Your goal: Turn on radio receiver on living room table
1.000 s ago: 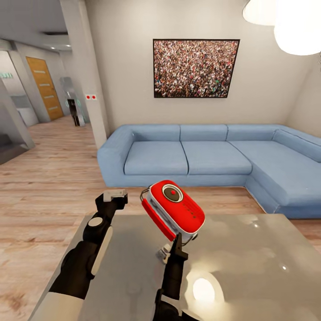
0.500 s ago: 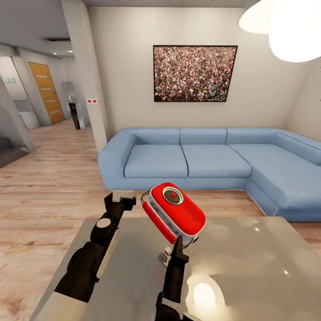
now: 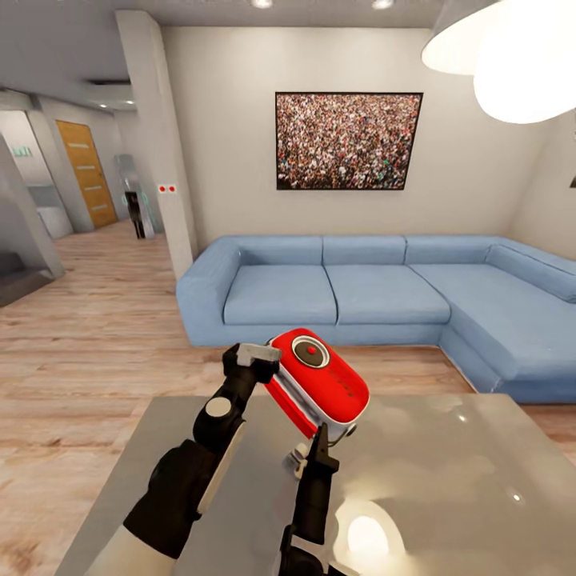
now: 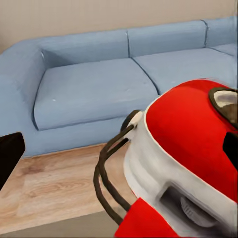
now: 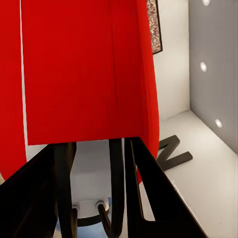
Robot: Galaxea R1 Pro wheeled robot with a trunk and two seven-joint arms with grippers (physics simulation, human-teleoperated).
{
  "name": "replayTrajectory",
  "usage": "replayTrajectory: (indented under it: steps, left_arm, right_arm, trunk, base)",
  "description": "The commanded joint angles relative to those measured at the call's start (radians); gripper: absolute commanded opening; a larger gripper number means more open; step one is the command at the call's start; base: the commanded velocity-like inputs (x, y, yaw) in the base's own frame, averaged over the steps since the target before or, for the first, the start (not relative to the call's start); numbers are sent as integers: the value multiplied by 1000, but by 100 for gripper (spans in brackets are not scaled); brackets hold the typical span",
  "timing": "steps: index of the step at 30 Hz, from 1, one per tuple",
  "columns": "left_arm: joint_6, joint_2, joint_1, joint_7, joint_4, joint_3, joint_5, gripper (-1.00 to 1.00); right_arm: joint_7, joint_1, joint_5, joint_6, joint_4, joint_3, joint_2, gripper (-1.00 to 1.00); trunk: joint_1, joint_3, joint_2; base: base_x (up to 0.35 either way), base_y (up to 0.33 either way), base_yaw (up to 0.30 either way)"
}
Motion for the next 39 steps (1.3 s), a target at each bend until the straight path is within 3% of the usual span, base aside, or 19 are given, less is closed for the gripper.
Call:
replayTrajectory:
  steps: [1, 11, 25, 33, 39]
  left_arm:
    - [0, -2, 0, 0, -1, -5, 0, 100]
    - [0, -18, 0, 2, -37, -51, 3, 100]
    - [0, -20, 0, 2, -58, -62, 29, 100]
    - [0, -20, 0, 2, -60, -64, 33, 100]
    - [0, -20, 0, 2, -59, -65, 33, 100]
  right_arm:
    - [0, 0, 4, 1, 0, 1, 0, -100]
    - [3, 1, 4, 1, 7, 3, 0, -100]
    - [5, 10, 4, 1, 40, 5, 0, -100]
    - [-2, 15, 4, 4, 68, 58, 0, -100]
    - [-5, 15, 4, 7, 82, 70, 0, -100]
  trunk:
    - [0, 2, 0]
    - [0, 18, 0]
    - [0, 40, 0]
    - [0, 53, 0]
    - [0, 62, 0]
  base:
    - [0, 0, 0]
    - [0, 0, 0]
    - [0, 0, 0]
    - [0, 0, 0]
    - [0, 0, 0]
